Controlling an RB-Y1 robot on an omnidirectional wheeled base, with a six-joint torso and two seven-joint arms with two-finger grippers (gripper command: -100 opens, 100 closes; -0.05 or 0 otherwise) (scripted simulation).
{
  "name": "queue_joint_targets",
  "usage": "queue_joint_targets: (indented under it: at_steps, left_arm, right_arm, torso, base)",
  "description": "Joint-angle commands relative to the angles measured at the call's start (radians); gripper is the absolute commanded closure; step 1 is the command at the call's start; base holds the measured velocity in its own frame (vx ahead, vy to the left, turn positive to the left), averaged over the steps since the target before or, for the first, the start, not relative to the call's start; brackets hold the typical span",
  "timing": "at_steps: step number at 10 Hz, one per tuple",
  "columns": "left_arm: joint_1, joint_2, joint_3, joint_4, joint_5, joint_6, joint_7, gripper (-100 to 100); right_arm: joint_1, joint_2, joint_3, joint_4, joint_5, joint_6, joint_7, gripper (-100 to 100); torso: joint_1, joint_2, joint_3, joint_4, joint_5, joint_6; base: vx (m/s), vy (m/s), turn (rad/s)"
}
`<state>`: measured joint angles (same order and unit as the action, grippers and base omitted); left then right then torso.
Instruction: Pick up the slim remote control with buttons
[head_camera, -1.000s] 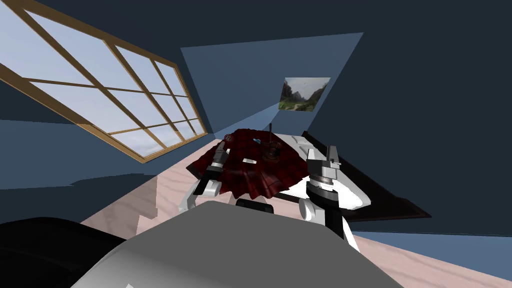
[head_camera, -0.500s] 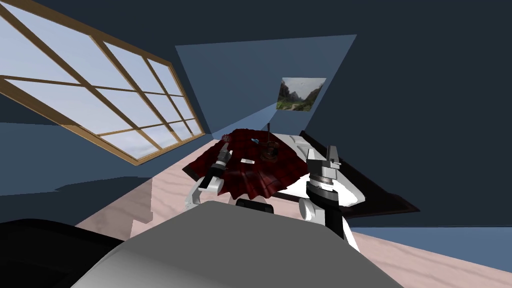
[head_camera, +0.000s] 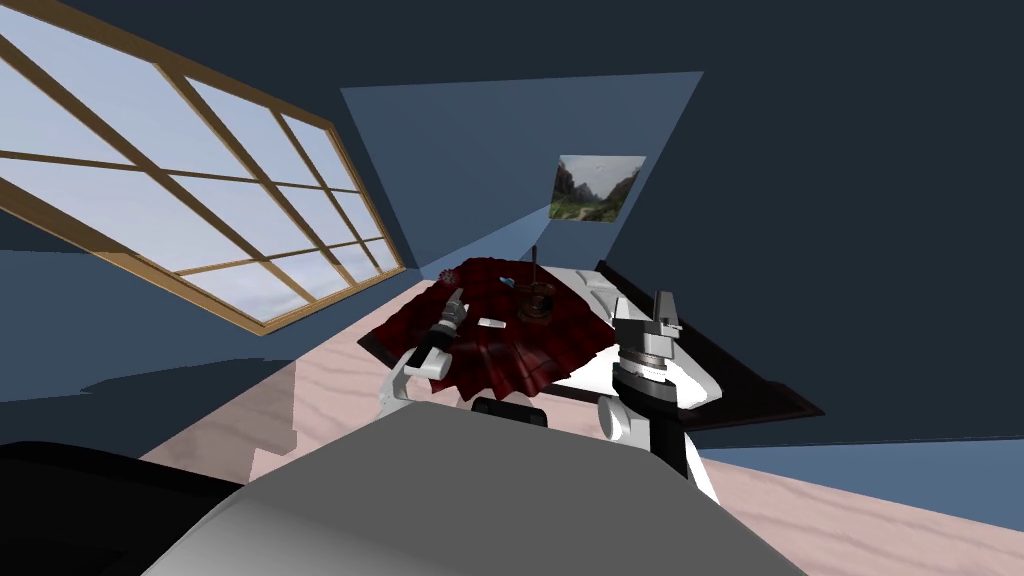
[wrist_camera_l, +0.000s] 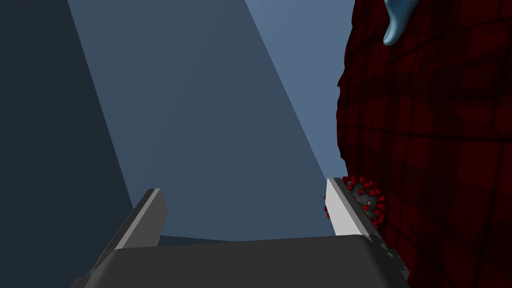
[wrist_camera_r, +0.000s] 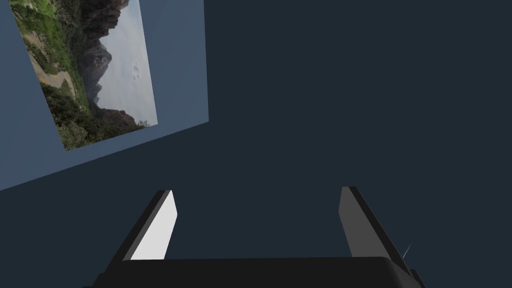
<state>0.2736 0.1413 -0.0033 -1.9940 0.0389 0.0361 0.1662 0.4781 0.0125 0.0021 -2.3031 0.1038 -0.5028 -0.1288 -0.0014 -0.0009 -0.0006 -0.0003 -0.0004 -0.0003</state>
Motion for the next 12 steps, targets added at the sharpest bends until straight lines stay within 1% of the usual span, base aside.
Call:
queue_joint_targets:
  at_steps: [1,2,3,4,5,6,7,8,9,10,11,12]
  left_arm:
    - [-0.029,0.007,-0.002,0.028,0.010,0.050,0.007,-100]
    - [-0.029,0.007,-0.002,0.028,0.010,0.068,0.007,-100]
    - [-0.055,0.010,-0.005,0.055,0.016,0.098,0.011,-100]
    - [-0.055,0.010,-0.005,0.055,0.016,0.122,0.011,-100]
    - [-0.083,0.012,-0.007,0.083,0.022,0.151,0.014,-100]
    - [-0.083,0.012,-0.007,0.083,0.022,0.177,0.014,-100]
    - [-0.111,0.014,-0.010,0.112,0.027,0.207,0.016,-100]
    - [-0.111,0.014,-0.010,0.112,0.027,0.234,0.016,-100]
    - [-0.139,0.016,-0.012,0.143,0.032,0.267,0.017,-100]
    - [-0.139,0.016,-0.012,0.143,0.032,0.292,0.017,-100]
    - [-0.168,0.017,-0.013,0.176,0.035,0.326,0.018,-100]
    - [-0.168,0.017,-0.013,0.176,0.035,0.351,0.018,-100]
  right_arm:
    - [0.000,0.000,0.000,0.000,0.000,0.000,0.000,0]
    - [0.000,0.000,0.000,0.000,0.000,0.000,0.000,0]
    - [0.000,0.000,0.000,0.000,0.000,0.000,0.000,0]
    - [0.000,0.000,0.000,0.000,0.000,0.000,0.000,0]
    - [0.000,0.000,0.000,0.000,0.000,0.000,0.000,0]
    - [0.000,0.000,0.000,0.000,0.000,0.000,0.000,0]
    - [0.000,0.000,0.000,0.000,0.000,0.000,0.000,0]
    - [0.000,0.000,0.000,0.000,0.000,0.000,0.000,0]
    - [0.000,0.000,0.000,0.000,0.000,0.000,0.000,0]
    - [0.000,0.000,0.000,0.000,0.000,0.000,0.000,0]
    - [0.000,0.000,0.000,0.000,0.000,0.000,0.000,0]
    - [0.000,0.000,0.000,0.000,0.000,0.000,0.000,0]
  torso:
    - [0.000,0.000,0.000,0.000,0.000,0.000]
    - [0.000,0.000,0.000,0.000,0.000,0.000]
    - [0.000,0.000,0.000,0.000,0.000,0.000]
    - [0.000,-0.001,0.000,0.000,0.000,0.000]
    - [0.000,0.000,0.000,0.000,0.000,0.000]
    - [0.000,0.000,0.000,0.000,0.000,0.000]
    - [0.000,0.000,0.000,0.000,0.000,0.000]
    - [0.000,-0.001,0.000,0.000,0.000,0.000]
    - [0.000,-0.001,0.000,0.000,0.000,0.000]
    - [0.000,-0.001,-0.001,0.000,0.000,0.000]
    - [0.001,-0.001,-0.001,0.000,0.000,0.000]
    - [0.000,-0.002,-0.001,0.000,0.000,0.000]
  base:
    - [0.019,-0.022,-0.053]
    - [0.017,-0.020,-0.027]
    - [0.021,-0.025,-0.045]
    - [0.018,-0.020,-0.024]
    - [0.015,-0.027,-0.042]
    - [0.019,-0.020,-0.024]
    - [0.024,-0.021,-0.035]
    - [0.024,-0.017,-0.021]
    - [0.033,-0.014,-0.033]
    - [0.031,-0.010,-0.021]
    - [0.040,-0.018,-0.027]
    - [0.031,-0.015,-0.011]
